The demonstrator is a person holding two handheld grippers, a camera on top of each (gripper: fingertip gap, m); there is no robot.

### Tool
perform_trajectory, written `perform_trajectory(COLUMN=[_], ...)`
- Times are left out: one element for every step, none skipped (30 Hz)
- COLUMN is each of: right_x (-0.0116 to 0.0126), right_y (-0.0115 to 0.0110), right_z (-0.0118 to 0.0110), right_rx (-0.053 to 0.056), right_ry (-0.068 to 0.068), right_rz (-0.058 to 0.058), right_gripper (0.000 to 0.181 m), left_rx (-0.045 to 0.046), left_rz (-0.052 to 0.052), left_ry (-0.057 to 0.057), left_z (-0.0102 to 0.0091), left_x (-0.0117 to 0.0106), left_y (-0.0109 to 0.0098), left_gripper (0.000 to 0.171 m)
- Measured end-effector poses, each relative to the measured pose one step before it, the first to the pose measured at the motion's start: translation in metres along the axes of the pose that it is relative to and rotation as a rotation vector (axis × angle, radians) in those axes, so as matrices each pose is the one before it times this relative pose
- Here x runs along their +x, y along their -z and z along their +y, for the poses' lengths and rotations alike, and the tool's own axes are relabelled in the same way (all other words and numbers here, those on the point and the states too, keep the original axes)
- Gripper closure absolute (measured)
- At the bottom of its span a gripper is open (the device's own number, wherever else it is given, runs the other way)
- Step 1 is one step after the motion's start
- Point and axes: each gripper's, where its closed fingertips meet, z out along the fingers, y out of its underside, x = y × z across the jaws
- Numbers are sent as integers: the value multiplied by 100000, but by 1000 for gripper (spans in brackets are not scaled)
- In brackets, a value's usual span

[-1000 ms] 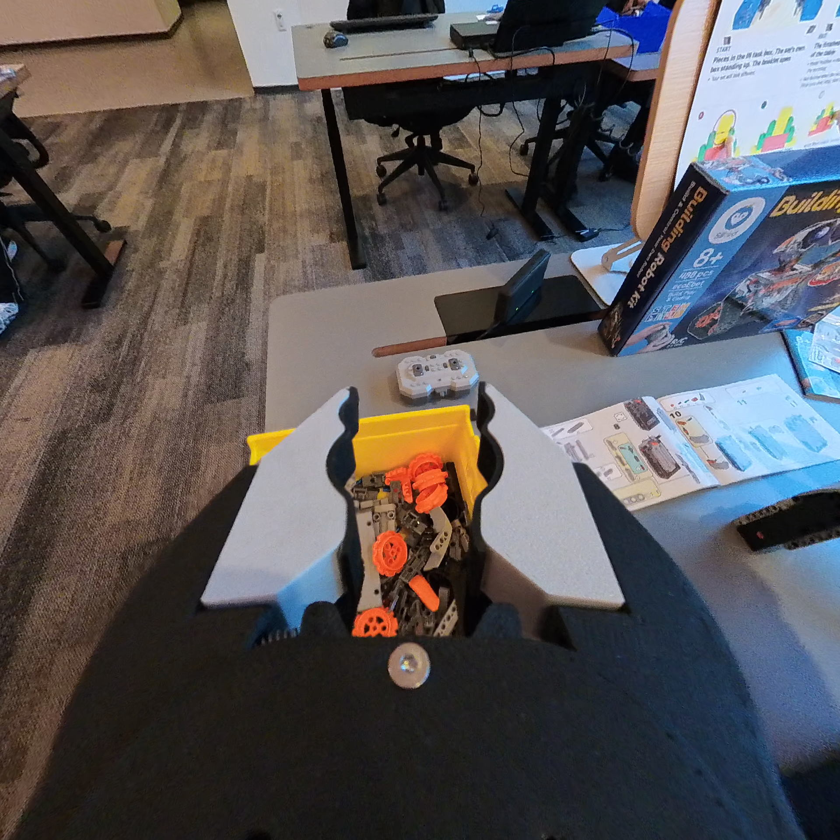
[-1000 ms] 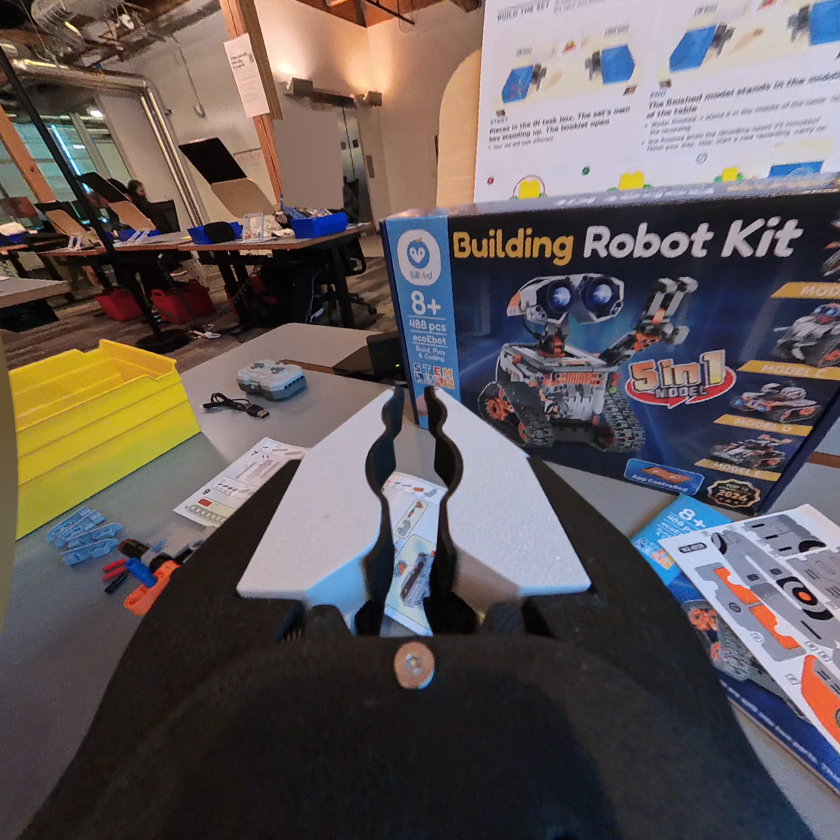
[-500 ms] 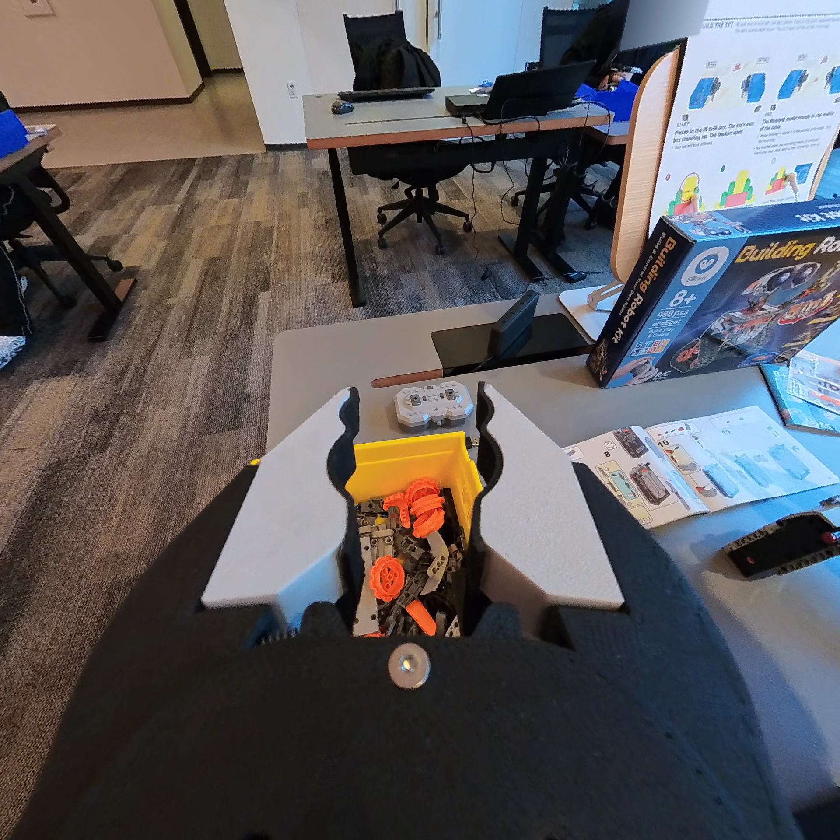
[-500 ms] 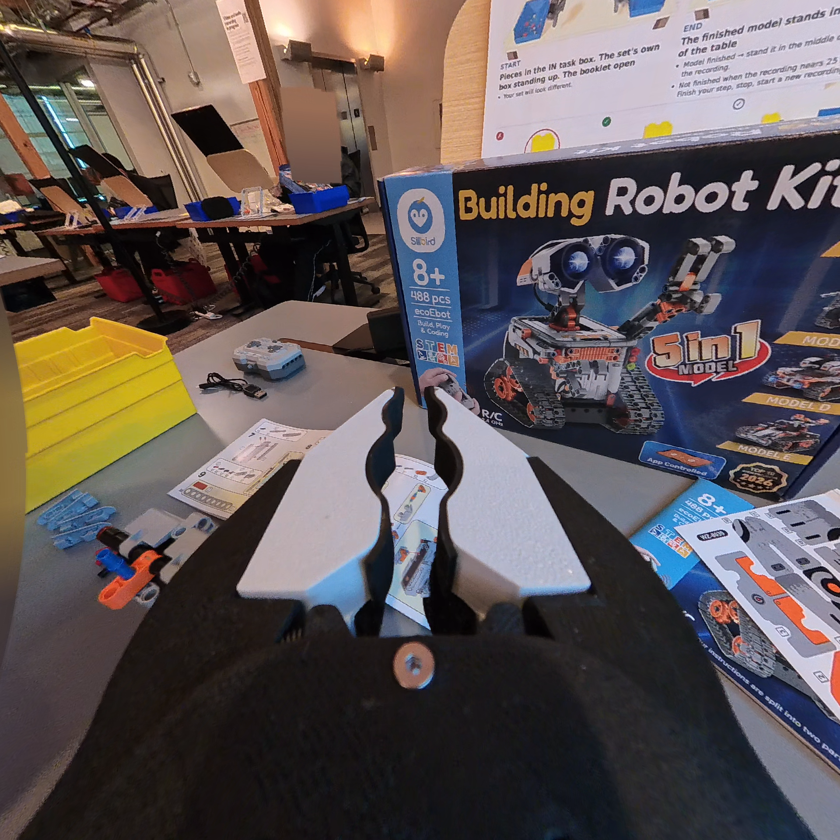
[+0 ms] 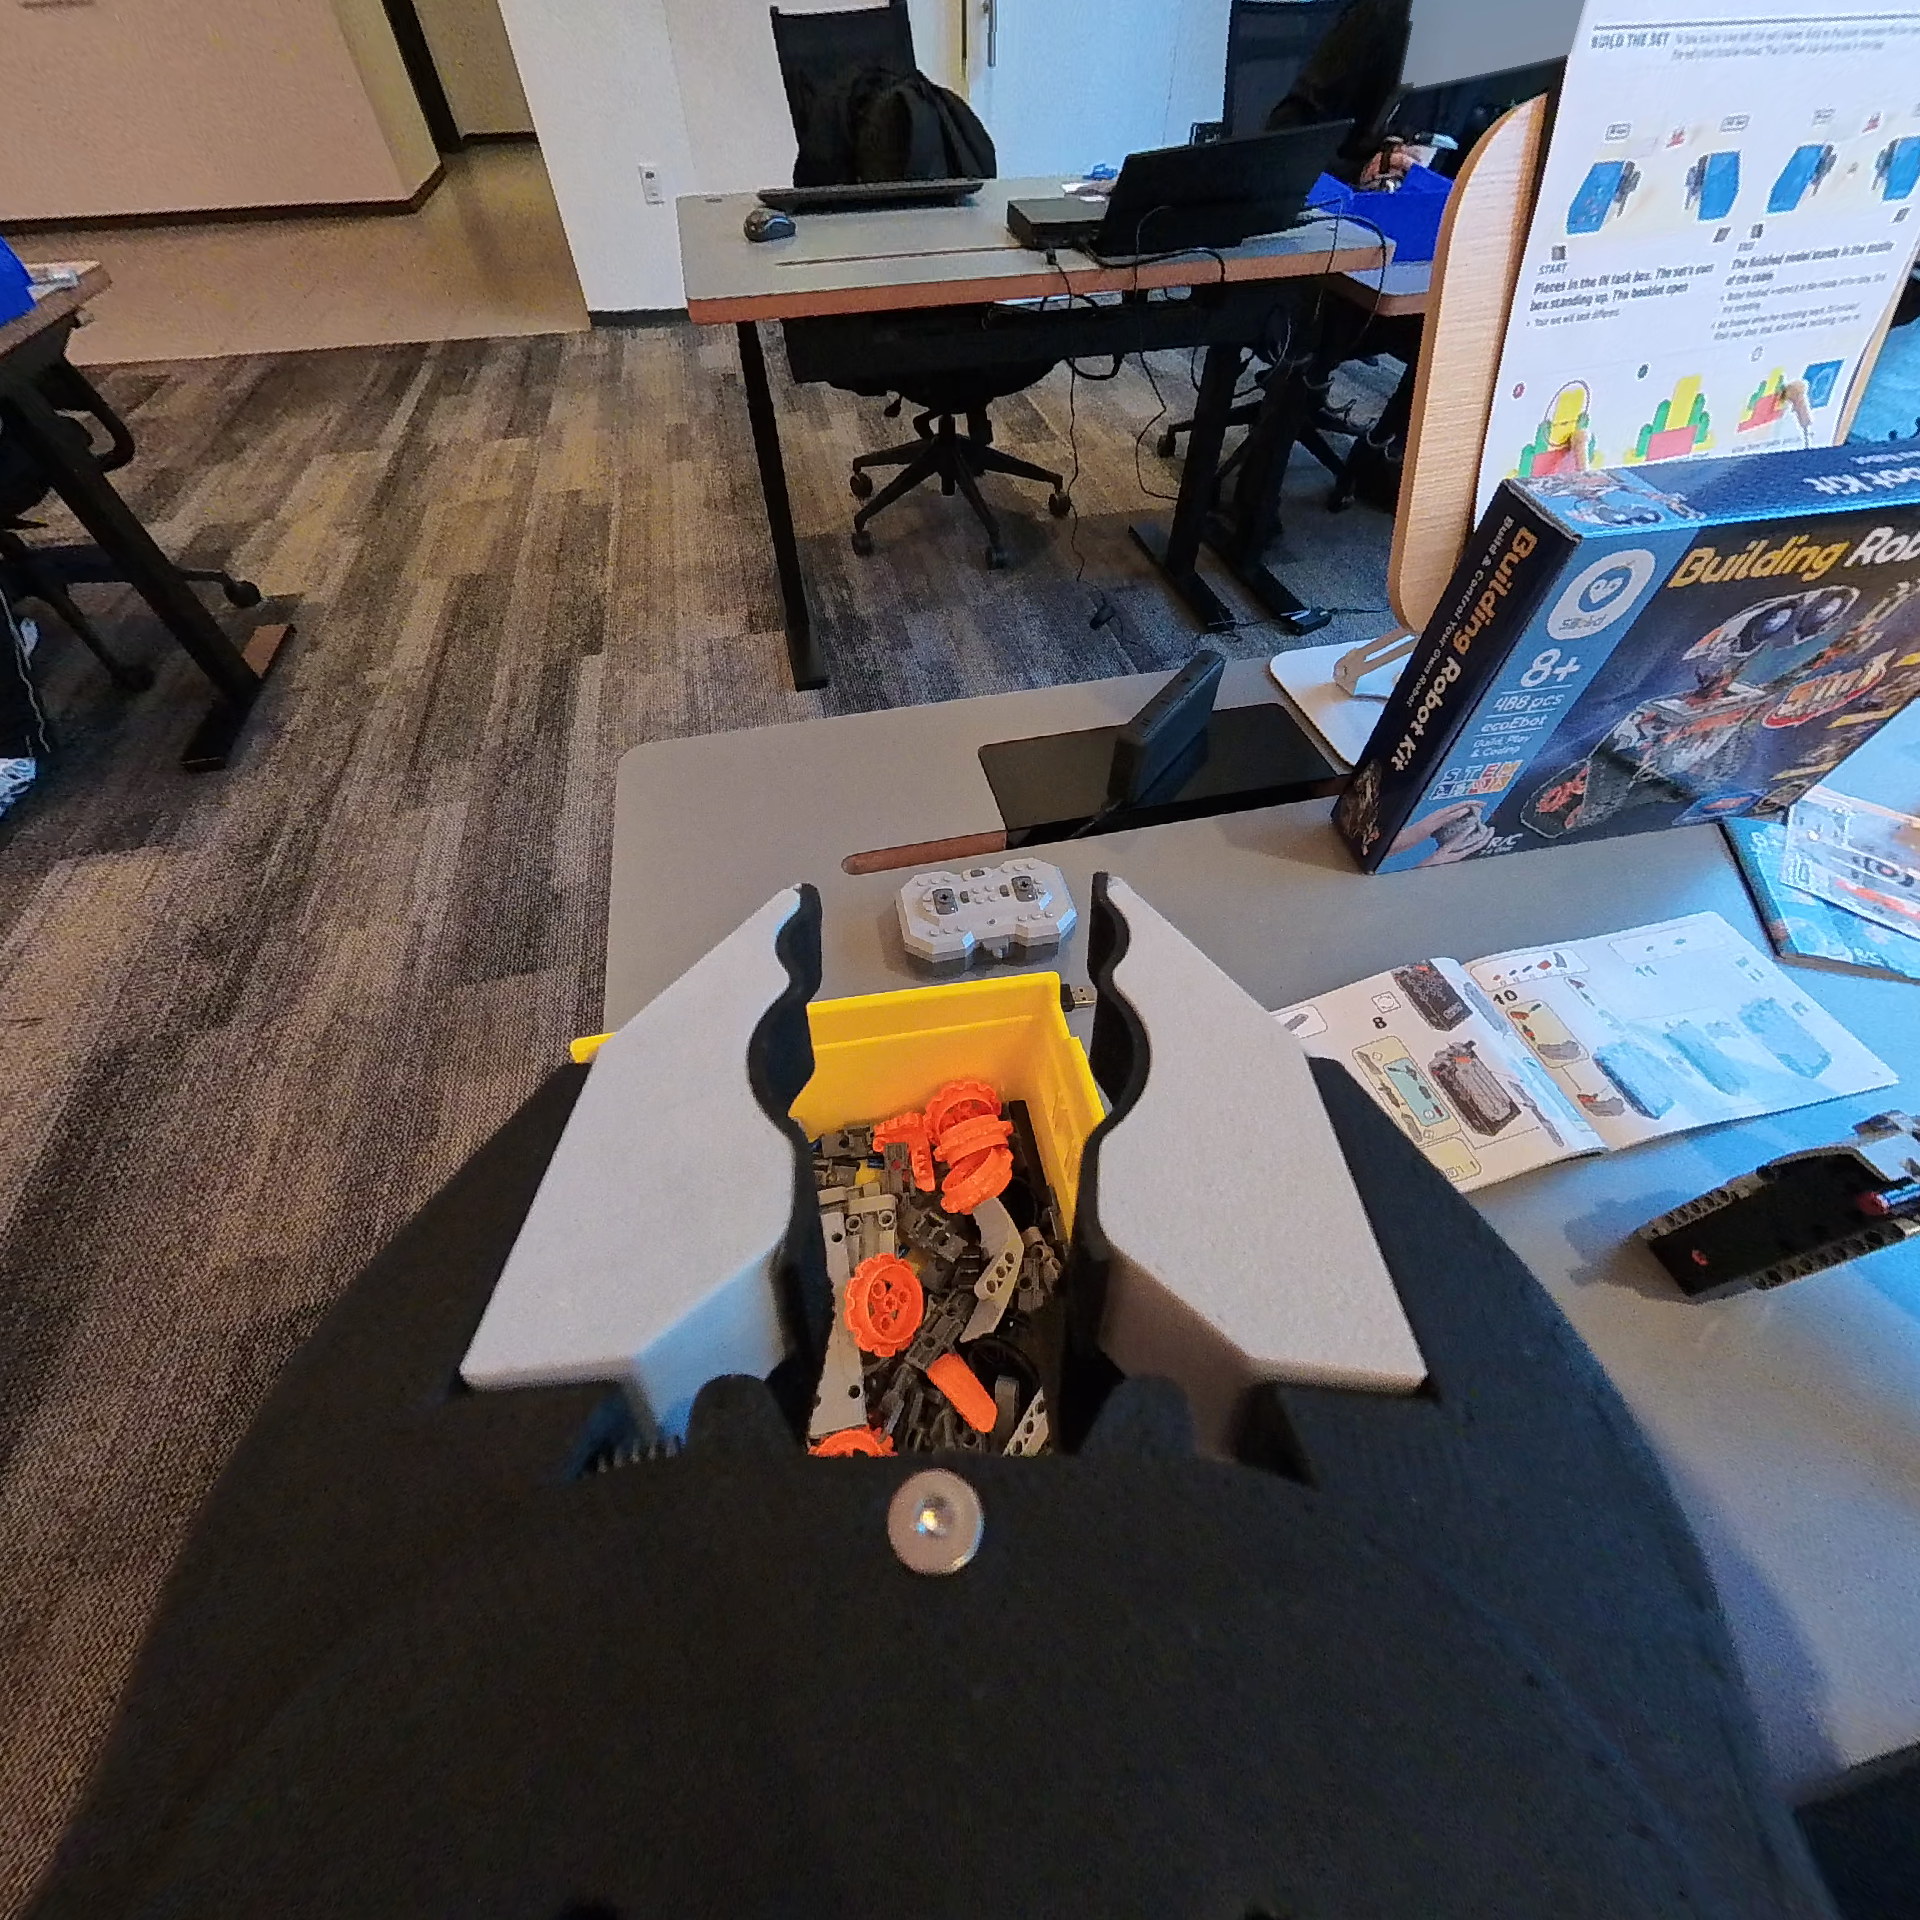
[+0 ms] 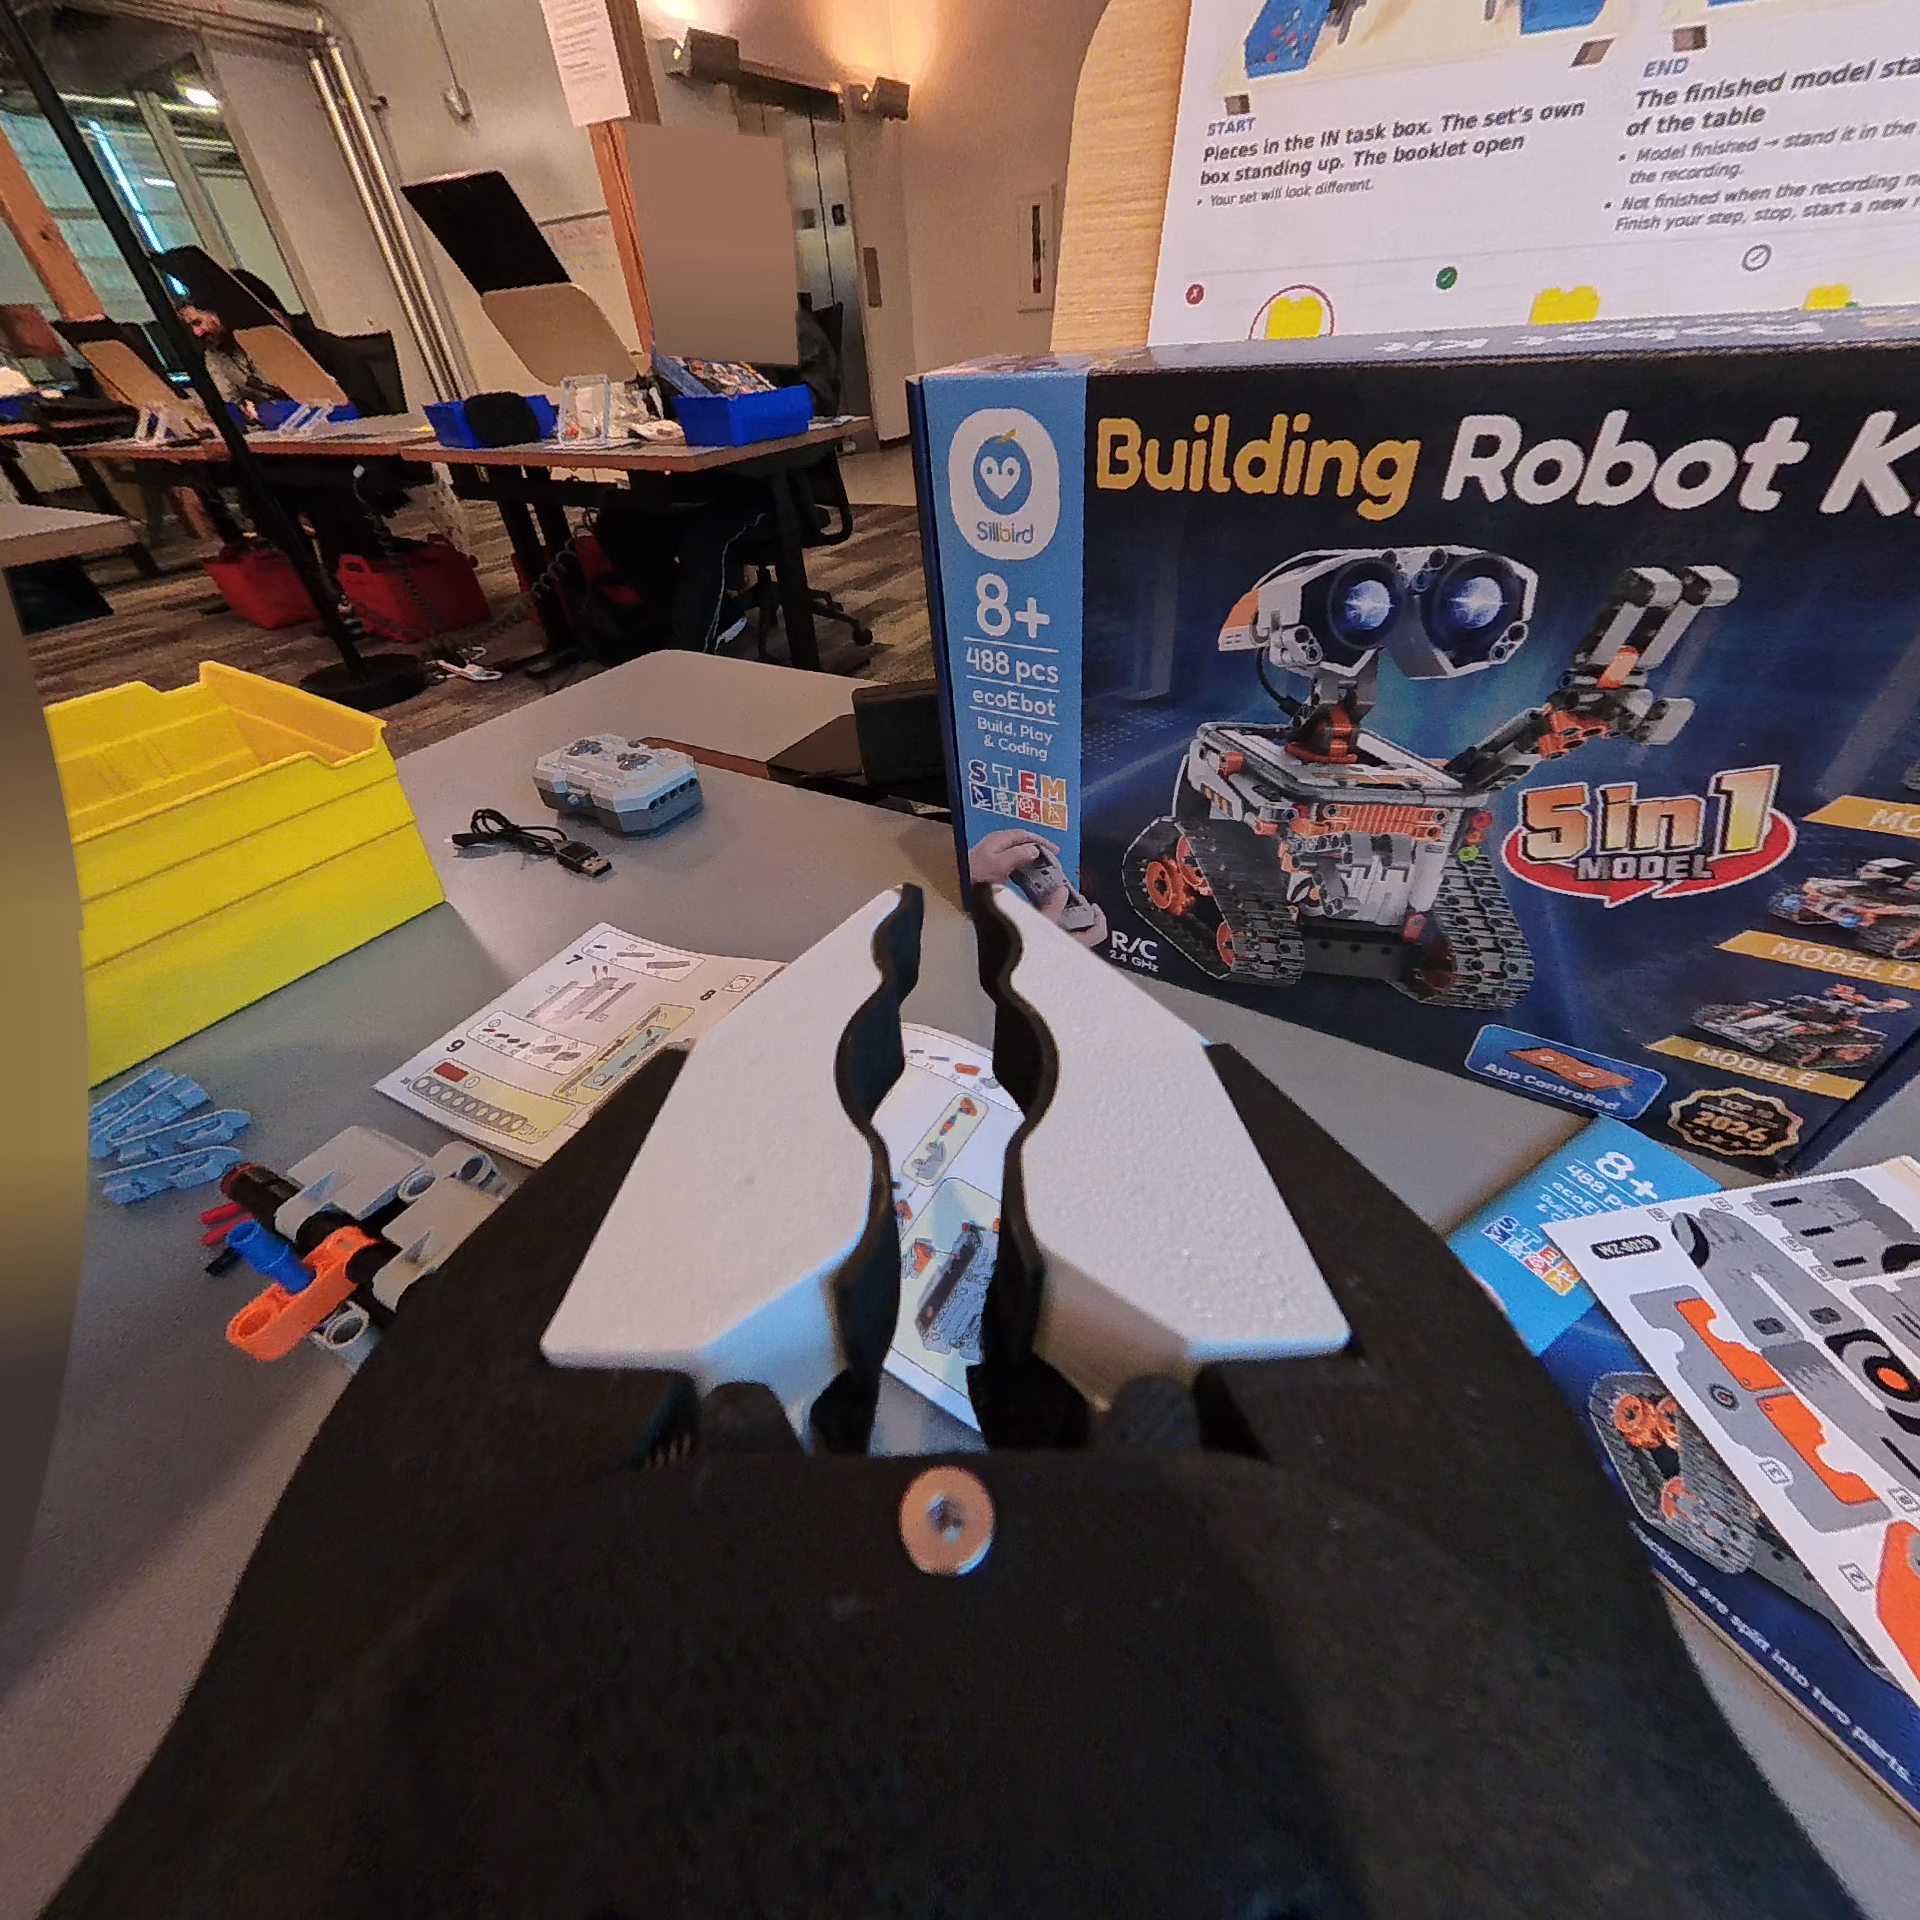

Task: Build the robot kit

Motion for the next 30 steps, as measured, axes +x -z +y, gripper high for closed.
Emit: perform_trajectory(right_x=[-42, -35, -32, -73, -92, -111, -128, -131, -85, -35, -17, -5, -7, -41, -51, -41, -53, -70, -65, -21, 24, 40, 27, 14, 32, 35, 61, 73, 73, 50], right_y=[-31, -33, -44, -47, -41, -51, -47, -36, -33, -22, -25, -31, -22, -31, -18, -17, -3, 10, 14, 7, -21, -30, -59, -75, -64, -69, -40, -23, -17, -9], right_z=[47, 51, 58, 57, 64, 63, 41, 24, 17, 9, 31, 40, 29, 41, 21, 5, -20, -42, -53, -38, -3, 32, 85, 115, 133, 118, 69, 31, 24, 26], right_rx=[-213, -236, -229, -221, -275, -274, -183, -106, -49, -55, -153, -166, -83, -106, -97, 26, 80, 119, 133, 75, 81, 36, -86, -244, -373, -346, -183, -31, 28, -51], right_ry=[133, 275, 262, 211, 114, -46, -88, 96, 324, 524, 579, 425, 225, 81, -35, -11, 104, 366, 766, 979, 859, 524, 131, -150, -226, -70, 201, 404, 409, 286], right_rz=[-209, -93, -81, -278, -435, -505, -594, -540, -240, 36, 114, 121, 16, -172, -239, -163, -132, -143, -83, 107, 230, 132, -28, -159, -62, 15, 194, 362, 377, 201], right_gripper=[172, 172, 172, 172, 172, 172, 172, 172, 172, 172, 172, 172, 172, 172, 172, 172, 172, 172, 172, 172, 172, 172, 172, 172, 172, 172, 172, 172, 172, 172], left_rx=[176, 211, 207, 185, 187, 85, -23, -34, 8, 150, 244, 220, 226, 178, 100, -28, -274, -494, -858, -1396, -2231, -3763, -5169, -5779, -5631, -5513, -5632, -5835, -5909, -5520], left_rz=[6, 22, -19, 2, 82, 175, 129, 74, 94, 83, 76, 42, -8, -38, -33, 69, -7, -438, -994, -1532, -2113, -2485, -2595, -2563, -2429, -1902, -1073, -401, 157, 489], left_ry=[95, 138, 100, 61, 50, 16, 13, 45, 93, 156, 152, 141, 125, 179, 307, 342, 307, 314, 307, 176, 298, 443, 298, 362, 858, 1470, 1577, 1000, 147, -345], left_z=[-35, -33, -27, -36, -29, -21, 3, 14, -5, -21, -33, -40, -26, -28, -2, 23, 65, 112, 171, 263, 418, 697, 984, 1103, 1072, 1038, 1037, 1028, 926, 725], left_x=[-26, -31, -23, -29, -10, 12, -9, -14, -19, -32, -33, -38, -57, -80, -90, -101, -129, -217, -318, -424, -528, -640, -733, -804, -877, -823, -717, -593, -467, -358], left_y=[53, 69, 55, 52, 43, 32, 34, 32, 53, 54, 85, 90, 105, 114, 103, 105, 79, 84, 72, 68, 58, 12, -80, -182, -282, -374, -497, -613, -715, -730], left_gripper=[122, 122, 122, 122, 122, 122, 122, 122, 122, 122, 122, 122, 122, 122, 122, 121, 121, 121, 121, 121, 122, 123, 124, 124, 125, 127, 129, 131, 135, 135])
